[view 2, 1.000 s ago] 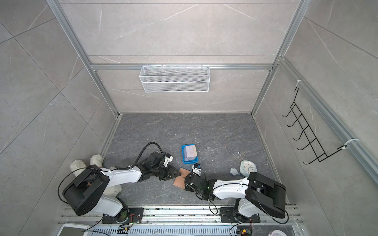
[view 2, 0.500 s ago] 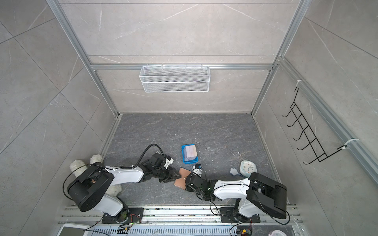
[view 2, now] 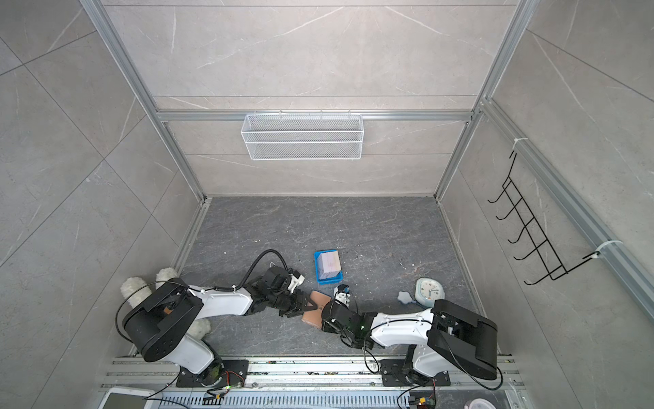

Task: Insert credit cards into a card holder
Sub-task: Pick up the card holder from the center of the table.

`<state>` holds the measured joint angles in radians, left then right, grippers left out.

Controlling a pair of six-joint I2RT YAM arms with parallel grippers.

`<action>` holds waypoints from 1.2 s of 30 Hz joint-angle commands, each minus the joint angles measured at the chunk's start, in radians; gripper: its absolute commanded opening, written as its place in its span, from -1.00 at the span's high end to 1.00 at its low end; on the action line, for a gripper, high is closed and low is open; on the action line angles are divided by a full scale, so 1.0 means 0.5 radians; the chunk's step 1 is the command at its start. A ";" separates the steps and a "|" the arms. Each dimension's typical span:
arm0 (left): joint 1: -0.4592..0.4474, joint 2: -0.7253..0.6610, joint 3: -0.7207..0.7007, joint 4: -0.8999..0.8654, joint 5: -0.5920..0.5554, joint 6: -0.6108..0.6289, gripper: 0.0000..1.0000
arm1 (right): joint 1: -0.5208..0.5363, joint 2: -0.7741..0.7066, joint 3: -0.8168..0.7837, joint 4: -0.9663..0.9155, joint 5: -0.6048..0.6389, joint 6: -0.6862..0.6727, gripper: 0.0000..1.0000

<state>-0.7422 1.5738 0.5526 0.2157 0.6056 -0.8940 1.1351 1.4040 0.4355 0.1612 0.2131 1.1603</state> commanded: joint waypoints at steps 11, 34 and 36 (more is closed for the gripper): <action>-0.013 -0.089 0.029 0.060 0.074 -0.062 0.38 | 0.004 -0.013 -0.082 -0.159 0.049 0.021 0.61; -0.504 -0.412 -0.071 0.133 -0.772 -0.188 0.82 | 0.087 -0.658 0.269 -0.974 0.169 -0.334 0.41; -0.529 -0.436 -0.084 0.133 -0.847 -0.191 0.82 | 0.091 -0.652 0.303 -1.015 0.172 -0.347 0.41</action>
<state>-0.9932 1.3941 0.5159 0.2405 0.2798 -0.9726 1.1725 1.0840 0.5507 -0.2470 0.2680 1.0267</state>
